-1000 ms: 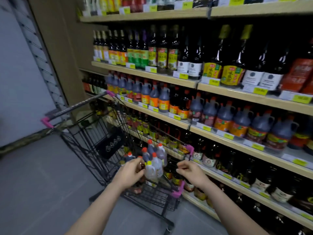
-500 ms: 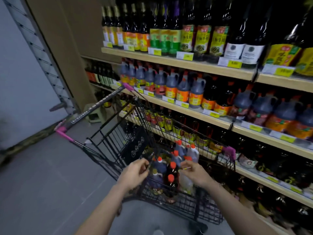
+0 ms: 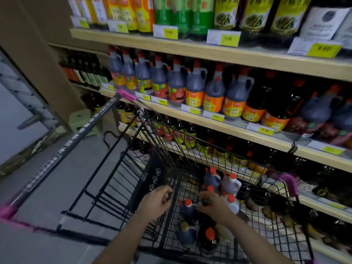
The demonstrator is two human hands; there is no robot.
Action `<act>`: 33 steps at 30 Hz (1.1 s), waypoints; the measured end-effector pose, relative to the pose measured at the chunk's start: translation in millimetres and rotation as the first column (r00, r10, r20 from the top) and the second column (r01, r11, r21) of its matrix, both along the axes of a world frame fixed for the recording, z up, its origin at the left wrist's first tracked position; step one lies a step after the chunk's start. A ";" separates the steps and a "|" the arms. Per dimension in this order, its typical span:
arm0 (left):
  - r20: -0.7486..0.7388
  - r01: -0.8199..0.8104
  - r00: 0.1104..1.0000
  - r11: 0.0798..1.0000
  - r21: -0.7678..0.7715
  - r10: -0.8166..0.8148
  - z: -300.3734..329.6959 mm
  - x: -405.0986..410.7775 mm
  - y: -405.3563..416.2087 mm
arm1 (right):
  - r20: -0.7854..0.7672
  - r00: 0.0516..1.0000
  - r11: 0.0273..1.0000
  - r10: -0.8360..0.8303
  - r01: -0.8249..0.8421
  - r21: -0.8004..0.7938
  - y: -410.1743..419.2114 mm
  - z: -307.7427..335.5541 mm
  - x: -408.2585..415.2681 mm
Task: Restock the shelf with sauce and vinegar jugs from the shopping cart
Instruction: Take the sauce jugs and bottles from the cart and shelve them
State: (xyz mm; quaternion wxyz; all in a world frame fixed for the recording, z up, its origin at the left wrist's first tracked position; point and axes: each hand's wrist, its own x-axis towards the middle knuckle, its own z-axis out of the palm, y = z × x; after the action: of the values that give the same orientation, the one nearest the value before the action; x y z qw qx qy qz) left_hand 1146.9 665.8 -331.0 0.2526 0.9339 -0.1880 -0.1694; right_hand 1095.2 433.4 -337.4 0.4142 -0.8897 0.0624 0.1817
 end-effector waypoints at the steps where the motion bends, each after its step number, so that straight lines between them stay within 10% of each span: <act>1: -0.021 0.010 1.000 1.000 0.006 -0.010 -11.6 10.8 -0.4 | -0.009 1.000 1.000 0.004 -0.004 -0.007 2.7 -11.8 9.1; 18: -0.281 0.068 0.957 0.998 -0.017 -0.070 -150.0 62.8 8.7 | -0.140 0.990 0.960 0.025 -0.062 -0.272 40.2 -140.5 51.8; 33: -0.503 -0.127 0.856 0.895 -0.428 -0.119 -63.1 71.7 -34.8 | 0.138 0.976 0.971 -0.169 0.142 0.192 2.6 87.4 103.0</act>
State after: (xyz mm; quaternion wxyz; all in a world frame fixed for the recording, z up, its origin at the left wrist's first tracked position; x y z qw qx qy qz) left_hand 1218.6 631.0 -394.1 0.5014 0.7708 -0.1449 -0.3653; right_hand 1198.2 436.0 -250.0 0.5098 -0.8520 0.0835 0.0848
